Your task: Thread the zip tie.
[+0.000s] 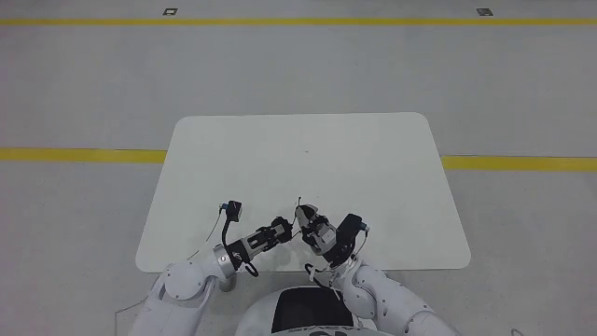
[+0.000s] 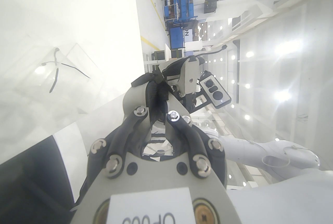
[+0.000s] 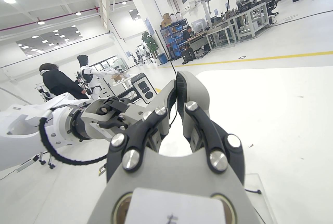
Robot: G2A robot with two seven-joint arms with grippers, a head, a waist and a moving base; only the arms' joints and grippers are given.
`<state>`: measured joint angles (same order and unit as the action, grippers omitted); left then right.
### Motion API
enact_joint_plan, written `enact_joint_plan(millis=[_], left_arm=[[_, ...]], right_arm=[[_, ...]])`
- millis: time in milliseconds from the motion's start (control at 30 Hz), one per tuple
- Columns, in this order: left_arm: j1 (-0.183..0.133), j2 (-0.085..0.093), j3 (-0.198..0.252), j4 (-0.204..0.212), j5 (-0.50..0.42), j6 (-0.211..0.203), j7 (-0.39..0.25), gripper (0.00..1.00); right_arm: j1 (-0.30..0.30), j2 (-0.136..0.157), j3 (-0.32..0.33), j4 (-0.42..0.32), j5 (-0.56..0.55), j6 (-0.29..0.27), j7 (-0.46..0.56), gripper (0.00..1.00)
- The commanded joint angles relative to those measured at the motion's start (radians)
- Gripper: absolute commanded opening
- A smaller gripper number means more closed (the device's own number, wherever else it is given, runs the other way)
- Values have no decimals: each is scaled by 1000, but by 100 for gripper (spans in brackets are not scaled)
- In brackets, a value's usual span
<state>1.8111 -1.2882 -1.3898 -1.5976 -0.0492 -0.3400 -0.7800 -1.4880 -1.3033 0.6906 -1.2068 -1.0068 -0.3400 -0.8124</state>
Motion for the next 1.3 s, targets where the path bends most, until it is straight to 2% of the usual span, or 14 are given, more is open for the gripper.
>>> enact_joint_plan(millis=[0,633,1267], left_arm=[[0,0,0,0,0,0,0,0],[0,0,0,0,0,0,0,0],[0,0,0,0,0,0,0,0]], right_arm=[[0,0,-3,-1,3,0,-5,0],[22,8,-48,14,47,0,-25,0],[66,27,-140,17,104,0,-83,0]])
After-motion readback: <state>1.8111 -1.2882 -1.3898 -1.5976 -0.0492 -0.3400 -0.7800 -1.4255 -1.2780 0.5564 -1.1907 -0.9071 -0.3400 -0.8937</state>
